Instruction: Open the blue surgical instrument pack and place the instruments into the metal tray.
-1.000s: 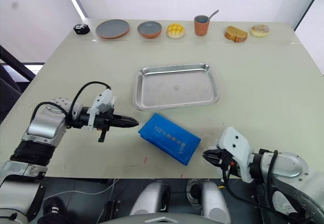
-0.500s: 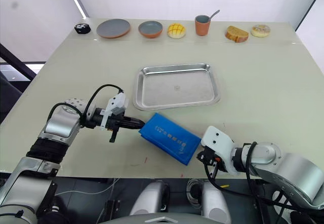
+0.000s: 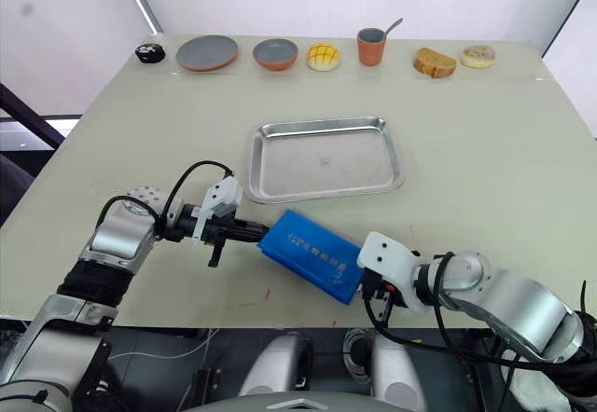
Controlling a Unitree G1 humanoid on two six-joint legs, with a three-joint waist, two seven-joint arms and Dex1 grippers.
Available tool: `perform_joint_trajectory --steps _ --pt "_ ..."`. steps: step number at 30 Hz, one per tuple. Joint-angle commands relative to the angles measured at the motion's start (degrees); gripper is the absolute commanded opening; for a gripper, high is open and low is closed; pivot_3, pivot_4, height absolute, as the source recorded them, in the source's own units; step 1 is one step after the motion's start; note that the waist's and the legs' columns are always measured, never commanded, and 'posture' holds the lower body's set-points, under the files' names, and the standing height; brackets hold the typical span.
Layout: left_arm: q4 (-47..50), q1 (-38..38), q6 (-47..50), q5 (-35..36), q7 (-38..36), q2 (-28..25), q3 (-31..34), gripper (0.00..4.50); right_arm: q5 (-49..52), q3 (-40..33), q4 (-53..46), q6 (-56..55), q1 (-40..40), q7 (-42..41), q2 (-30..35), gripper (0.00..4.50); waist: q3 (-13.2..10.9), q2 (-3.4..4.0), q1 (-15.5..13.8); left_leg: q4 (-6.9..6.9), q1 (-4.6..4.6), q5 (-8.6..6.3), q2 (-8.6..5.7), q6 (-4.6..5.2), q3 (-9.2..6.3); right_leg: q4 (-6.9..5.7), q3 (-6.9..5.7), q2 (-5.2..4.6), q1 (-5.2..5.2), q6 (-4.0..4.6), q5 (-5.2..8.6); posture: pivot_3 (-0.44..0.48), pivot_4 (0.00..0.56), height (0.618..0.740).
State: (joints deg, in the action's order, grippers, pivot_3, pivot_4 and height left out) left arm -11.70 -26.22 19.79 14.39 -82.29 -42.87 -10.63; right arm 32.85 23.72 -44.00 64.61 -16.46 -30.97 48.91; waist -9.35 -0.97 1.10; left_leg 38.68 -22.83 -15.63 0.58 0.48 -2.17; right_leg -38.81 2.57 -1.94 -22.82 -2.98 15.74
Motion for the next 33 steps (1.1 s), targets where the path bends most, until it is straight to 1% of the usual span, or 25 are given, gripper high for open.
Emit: perform_joint_trajectory --steps 1,4,10,16,24,33 --pt "5.9 3.4 1.2 2.3 0.2 -0.5 1.1 0.0 -3.5 -1.1 2.4 -3.7 -1.3 -2.3 2.0 0.12 0.0 0.01 -0.1 0.0 0.0 0.0 0.02 0.0 0.01 -0.01 0.01 -0.01 0.0 0.0 0.0 0.0 0.15 0.74" --pt "8.6 5.6 2.2 2.9 1.7 0.0 1.6 0.0 -6.6 0.4 4.6 -7.3 -1.8 -5.0 4.2 0.12 0.0 0.01 -0.3 0.0 0.01 0.0 0.02 0.0 0.01 0.0 0.0 -0.05 0.01 0.0 0.0 0.0 0.15 0.74" --pt "12.9 8.5 4.2 4.1 4.7 0.7 2.3 0.0 -11.0 0.7 9.7 -12.8 -2.5 -9.1 5.1 0.12 0.0 -0.01 -0.3 0.01 0.01 0.0 0.02 0.01 0.02 0.02 0.0 -0.07 0.02 -0.01 0.0 0.0 0.15 0.74" --pt "16.6 11.8 4.2 4.1 8.5 2.6 1.9 0.0 -15.9 0.9 15.0 -18.5 -1.9 -12.4 5.9 0.12 0.0 -0.02 -0.4 0.01 0.03 0.0 0.02 0.01 0.02 0.02 0.0 -0.09 0.04 -0.01 0.0 0.0 0.15 0.74" --pt "17.1 12.0 3.4 3.2 9.8 3.8 0.8 0.0 -20.1 -0.1 18.9 -22.8 -0.9 -15.0 6.1 0.12 0.1 -0.07 -0.6 0.04 0.07 -0.01 0.0 0.01 -0.01 0.04 -0.03 -0.11 0.12 -0.01 0.0 0.0 0.15 0.74" --pt "17.1 11.3 3.3 3.4 9.7 4.6 -0.3 0.0 -22.5 -2.1 20.4 -24.6 0.6 -16.7 6.5 0.12 0.1 -0.09 -0.9 0.05 0.07 -0.01 -0.01 0.02 -0.01 0.05 -0.04 -0.14 0.14 -0.01 0.0 0.0 0.15 0.74"
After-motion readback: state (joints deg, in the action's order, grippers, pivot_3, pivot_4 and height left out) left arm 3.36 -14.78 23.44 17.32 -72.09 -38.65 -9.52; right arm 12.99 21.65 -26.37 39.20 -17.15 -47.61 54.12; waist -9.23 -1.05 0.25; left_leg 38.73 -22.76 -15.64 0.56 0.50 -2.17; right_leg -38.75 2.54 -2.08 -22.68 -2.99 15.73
